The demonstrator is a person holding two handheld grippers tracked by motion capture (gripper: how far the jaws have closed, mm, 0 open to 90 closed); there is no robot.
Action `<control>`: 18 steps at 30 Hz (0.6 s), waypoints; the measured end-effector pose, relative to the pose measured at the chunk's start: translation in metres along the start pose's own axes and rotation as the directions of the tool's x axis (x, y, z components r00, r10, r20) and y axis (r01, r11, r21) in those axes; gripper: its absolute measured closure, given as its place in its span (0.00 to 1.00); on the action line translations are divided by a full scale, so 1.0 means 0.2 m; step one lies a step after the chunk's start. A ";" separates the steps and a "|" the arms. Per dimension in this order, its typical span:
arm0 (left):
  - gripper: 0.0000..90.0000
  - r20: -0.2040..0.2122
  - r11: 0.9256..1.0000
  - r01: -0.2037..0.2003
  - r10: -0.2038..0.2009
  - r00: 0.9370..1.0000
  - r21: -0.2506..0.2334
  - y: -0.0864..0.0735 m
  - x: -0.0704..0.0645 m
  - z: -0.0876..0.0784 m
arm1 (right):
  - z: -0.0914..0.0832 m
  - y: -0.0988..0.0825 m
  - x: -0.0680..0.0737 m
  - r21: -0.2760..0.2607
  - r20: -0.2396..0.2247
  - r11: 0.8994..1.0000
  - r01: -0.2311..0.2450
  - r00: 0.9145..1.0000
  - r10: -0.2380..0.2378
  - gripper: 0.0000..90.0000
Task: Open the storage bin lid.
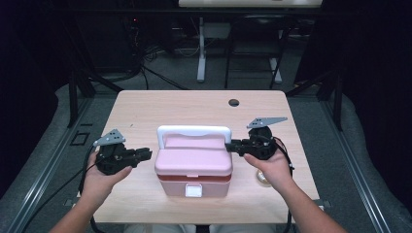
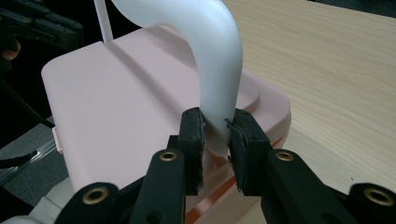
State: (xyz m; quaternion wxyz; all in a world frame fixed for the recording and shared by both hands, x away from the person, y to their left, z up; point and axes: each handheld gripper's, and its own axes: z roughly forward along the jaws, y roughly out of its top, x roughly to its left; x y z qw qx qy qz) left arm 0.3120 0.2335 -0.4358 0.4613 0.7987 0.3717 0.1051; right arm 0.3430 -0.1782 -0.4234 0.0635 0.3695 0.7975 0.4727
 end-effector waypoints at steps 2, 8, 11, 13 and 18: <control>0.91 0.004 1.000 0.001 -0.001 1.000 0.004 -0.02 0.00 -0.01 | 0.00 0.00 0.00 0.002 0.000 1.000 -0.001 1.000 0.001 0.84; 0.99 0.015 1.000 0.008 -0.008 1.000 0.006 -0.07 0.00 -0.02 | 0.00 0.01 0.00 0.002 0.002 1.000 -0.002 1.000 0.002 0.84; 1.00 0.022 1.000 0.006 -0.006 1.000 0.010 -0.09 -0.01 -0.02 | 0.00 0.01 0.00 -0.001 0.002 1.000 -0.003 1.000 0.003 0.84; 1.00 0.029 1.000 0.003 -0.004 1.000 0.015 -0.09 -0.02 -0.01 | -0.01 0.02 0.00 0.000 0.004 1.000 -0.003 1.000 0.003 0.84; 1.00 0.042 1.000 -0.006 0.005 0.999 0.023 -0.10 -0.04 0.01 | -0.01 0.02 0.00 -0.002 0.007 1.000 -0.004 1.000 0.004 0.84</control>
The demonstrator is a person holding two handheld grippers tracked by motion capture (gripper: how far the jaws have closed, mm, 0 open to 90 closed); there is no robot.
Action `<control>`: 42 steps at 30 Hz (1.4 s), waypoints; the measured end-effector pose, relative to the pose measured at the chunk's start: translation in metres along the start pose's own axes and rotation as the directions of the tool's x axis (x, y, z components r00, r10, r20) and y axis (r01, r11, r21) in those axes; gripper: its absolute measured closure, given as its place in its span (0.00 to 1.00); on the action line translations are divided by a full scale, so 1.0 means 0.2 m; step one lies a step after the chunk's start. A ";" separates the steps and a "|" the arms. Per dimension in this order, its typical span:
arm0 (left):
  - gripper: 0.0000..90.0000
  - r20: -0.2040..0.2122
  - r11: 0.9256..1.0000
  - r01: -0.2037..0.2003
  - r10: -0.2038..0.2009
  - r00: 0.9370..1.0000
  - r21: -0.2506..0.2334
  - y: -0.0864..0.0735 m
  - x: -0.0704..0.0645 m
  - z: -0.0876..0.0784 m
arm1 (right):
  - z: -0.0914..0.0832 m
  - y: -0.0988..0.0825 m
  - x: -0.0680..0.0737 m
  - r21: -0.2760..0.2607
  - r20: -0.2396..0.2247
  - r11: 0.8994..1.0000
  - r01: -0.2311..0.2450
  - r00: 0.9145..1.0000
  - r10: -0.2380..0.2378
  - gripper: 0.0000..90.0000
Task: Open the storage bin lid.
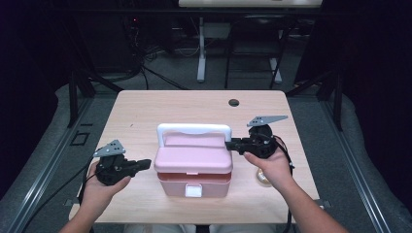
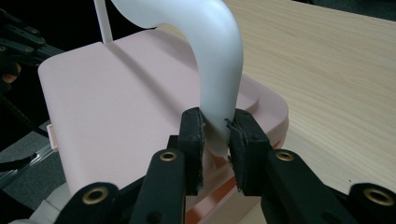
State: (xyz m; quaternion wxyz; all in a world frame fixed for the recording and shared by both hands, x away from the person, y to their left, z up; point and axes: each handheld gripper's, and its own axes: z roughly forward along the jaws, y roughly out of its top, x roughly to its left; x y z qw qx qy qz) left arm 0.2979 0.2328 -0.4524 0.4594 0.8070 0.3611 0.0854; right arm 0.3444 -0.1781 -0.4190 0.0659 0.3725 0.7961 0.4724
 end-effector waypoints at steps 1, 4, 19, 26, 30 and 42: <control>1.00 0.003 1.000 0.004 -0.004 1.000 -0.001 0.00 0.00 0.01 | 0.00 0.00 0.00 0.000 0.001 1.000 0.001 1.000 -0.001 0.84; 1.00 0.011 1.000 0.003 -0.003 1.000 0.000 0.00 -0.01 0.02 | 0.00 0.01 0.00 0.002 0.002 1.000 0.002 1.000 -0.002 0.84; 1.00 0.057 1.000 -0.022 0.021 0.998 0.022 0.03 -0.06 0.10 | -0.01 0.03 0.00 -0.003 0.004 1.000 -0.002 1.000 0.002 0.84; 1.00 0.066 0.999 -0.028 0.026 0.997 0.030 0.03 -0.09 0.14 | -0.01 0.03 -0.01 -0.006 0.005 1.000 -0.002 1.000 0.002 0.83; 1.00 0.071 0.999 -0.036 0.034 0.997 0.029 0.04 -0.10 0.16 | -0.01 0.03 -0.01 -0.007 0.005 1.000 -0.003 1.000 0.003 0.83; 1.00 0.072 0.999 -0.047 0.046 0.996 0.023 0.06 -0.12 0.14 | -0.01 0.03 -0.02 -0.008 -0.001 1.000 -0.014 1.000 0.014 0.83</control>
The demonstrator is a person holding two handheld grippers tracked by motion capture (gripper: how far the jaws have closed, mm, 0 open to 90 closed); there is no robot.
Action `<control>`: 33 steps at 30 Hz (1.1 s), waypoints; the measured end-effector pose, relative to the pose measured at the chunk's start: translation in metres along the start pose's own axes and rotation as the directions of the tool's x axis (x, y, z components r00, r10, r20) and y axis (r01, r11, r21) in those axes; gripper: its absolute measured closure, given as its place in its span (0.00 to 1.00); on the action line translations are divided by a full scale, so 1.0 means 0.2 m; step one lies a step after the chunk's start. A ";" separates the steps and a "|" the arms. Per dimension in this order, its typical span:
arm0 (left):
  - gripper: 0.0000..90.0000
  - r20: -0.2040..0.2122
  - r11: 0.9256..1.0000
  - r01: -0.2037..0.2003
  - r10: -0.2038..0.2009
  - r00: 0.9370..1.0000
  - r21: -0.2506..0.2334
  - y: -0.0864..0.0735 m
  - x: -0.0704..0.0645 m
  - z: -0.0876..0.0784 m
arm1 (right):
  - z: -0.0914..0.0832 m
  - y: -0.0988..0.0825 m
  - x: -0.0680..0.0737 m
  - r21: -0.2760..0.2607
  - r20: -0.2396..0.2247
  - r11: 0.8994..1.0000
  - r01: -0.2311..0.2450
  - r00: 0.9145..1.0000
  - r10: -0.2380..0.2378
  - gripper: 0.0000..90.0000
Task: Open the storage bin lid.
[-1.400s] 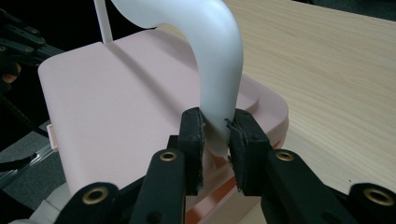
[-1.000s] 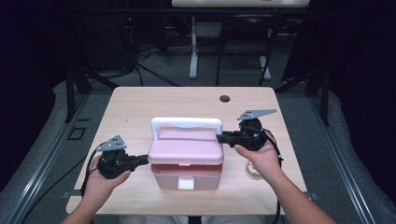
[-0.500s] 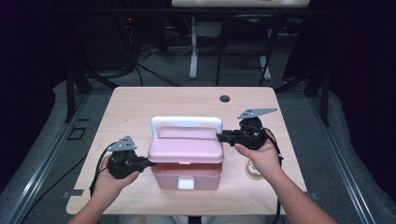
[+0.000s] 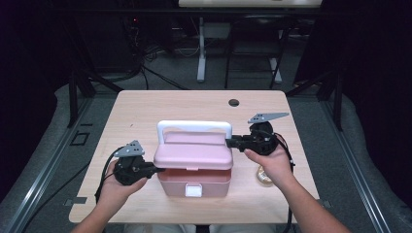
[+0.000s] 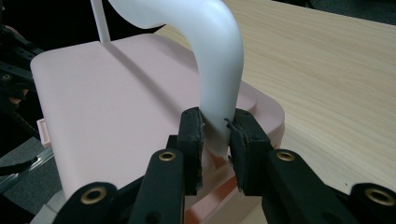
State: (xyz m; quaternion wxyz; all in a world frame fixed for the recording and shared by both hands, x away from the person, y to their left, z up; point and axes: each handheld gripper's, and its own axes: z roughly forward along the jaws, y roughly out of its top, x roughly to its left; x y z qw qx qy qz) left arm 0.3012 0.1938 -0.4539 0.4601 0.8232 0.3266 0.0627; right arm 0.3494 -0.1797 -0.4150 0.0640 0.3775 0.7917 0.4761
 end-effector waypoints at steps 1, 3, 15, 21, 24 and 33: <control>1.00 -0.001 1.000 -0.002 0.002 1.000 -0.001 0.00 0.00 0.00 | 0.00 0.00 0.00 0.000 0.001 1.000 -0.001 1.000 0.001 0.83; 1.00 -0.002 1.000 -0.001 0.001 1.000 -0.005 0.01 0.00 0.00 | 0.00 0.00 0.00 -0.002 0.006 1.000 -0.005 1.000 0.005 0.82; 1.00 -0.012 1.000 -0.005 0.004 1.000 -0.016 0.06 0.00 -0.02 | -0.07 -0.02 -0.02 -0.044 0.039 0.999 -0.012 0.999 0.014 0.80; 1.00 -0.017 1.000 -0.009 0.009 1.000 -0.018 0.08 0.00 -0.03 | -0.11 -0.04 -0.01 -0.052 0.051 0.999 0.004 0.999 -0.001 0.88; 1.00 -0.018 1.000 -0.008 0.008 1.000 -0.018 0.09 0.00 -0.03 | -0.12 -0.05 0.00 -0.046 0.058 0.999 0.014 0.998 -0.011 0.90; 1.00 -0.019 0.999 0.002 -0.003 1.000 -0.032 0.13 0.01 -0.04 | -0.10 -0.11 0.02 -0.033 0.071 0.999 0.023 0.997 -0.021 0.95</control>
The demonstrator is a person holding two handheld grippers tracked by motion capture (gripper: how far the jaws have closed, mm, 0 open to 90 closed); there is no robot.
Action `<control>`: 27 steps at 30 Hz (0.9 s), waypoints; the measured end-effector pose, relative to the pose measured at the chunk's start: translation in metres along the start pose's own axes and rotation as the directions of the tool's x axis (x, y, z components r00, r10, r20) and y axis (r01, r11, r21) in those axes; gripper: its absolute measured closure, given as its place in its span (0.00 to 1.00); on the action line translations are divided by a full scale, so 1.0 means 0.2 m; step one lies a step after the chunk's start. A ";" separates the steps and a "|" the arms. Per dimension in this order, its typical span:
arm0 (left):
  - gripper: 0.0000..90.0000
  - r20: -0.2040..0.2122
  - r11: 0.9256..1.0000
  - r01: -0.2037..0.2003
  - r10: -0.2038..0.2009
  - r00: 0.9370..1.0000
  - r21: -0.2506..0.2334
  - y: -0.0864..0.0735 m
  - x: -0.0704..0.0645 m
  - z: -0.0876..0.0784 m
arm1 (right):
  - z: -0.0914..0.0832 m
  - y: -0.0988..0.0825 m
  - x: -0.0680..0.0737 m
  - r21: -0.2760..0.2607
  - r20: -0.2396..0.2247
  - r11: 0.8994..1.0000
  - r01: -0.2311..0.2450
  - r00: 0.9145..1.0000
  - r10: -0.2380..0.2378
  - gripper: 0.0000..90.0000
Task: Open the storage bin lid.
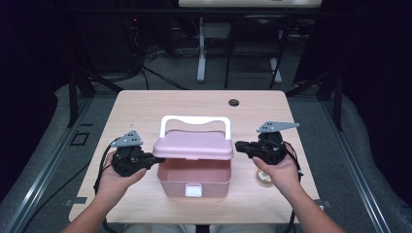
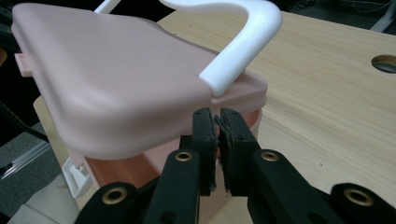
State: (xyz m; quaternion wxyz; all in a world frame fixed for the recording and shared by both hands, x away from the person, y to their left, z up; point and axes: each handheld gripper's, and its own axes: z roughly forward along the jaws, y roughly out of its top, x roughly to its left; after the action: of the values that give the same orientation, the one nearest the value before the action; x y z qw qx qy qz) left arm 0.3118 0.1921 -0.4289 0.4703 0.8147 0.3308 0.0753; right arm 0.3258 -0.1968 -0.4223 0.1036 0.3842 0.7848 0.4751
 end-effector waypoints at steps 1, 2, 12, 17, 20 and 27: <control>1.00 -0.001 1.000 -0.005 0.005 1.000 0.002 0.01 0.00 0.00 | 0.00 -0.01 0.00 0.002 0.000 1.000 0.000 1.000 0.000 0.95; 1.00 0.001 1.000 -0.003 0.003 1.000 0.000 0.01 0.00 0.00 | 0.00 -0.02 0.00 0.002 0.003 1.000 0.002 1.000 -0.002 0.95; 1.00 -0.011 1.000 -0.001 0.001 1.000 -0.006 0.05 0.01 -0.01 | 0.02 -0.09 0.04 0.007 -0.001 1.000 0.019 1.000 -0.019 0.92; 1.00 -0.014 1.000 0.005 -0.005 1.000 -0.007 0.08 0.02 -0.01 | 0.03 -0.11 0.06 0.015 -0.001 1.000 0.017 1.000 -0.017 0.92; 1.00 -0.015 1.000 0.006 -0.006 1.000 -0.007 0.09 0.03 -0.02 | 0.04 -0.12 0.08 0.033 -0.023 0.999 0.028 0.999 -0.027 0.96; 1.00 -0.019 1.000 0.010 -0.010 1.000 -0.011 0.12 0.04 -0.02 | 0.08 -0.14 0.11 0.056 -0.037 0.997 0.051 0.998 -0.049 1.00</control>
State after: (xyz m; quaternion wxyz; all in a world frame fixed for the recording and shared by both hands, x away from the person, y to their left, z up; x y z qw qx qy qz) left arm 0.3275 0.1912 -0.4086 0.4718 0.8097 0.3391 0.0823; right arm 0.3044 -0.1769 -0.4502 0.0904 0.3586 0.8093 0.4564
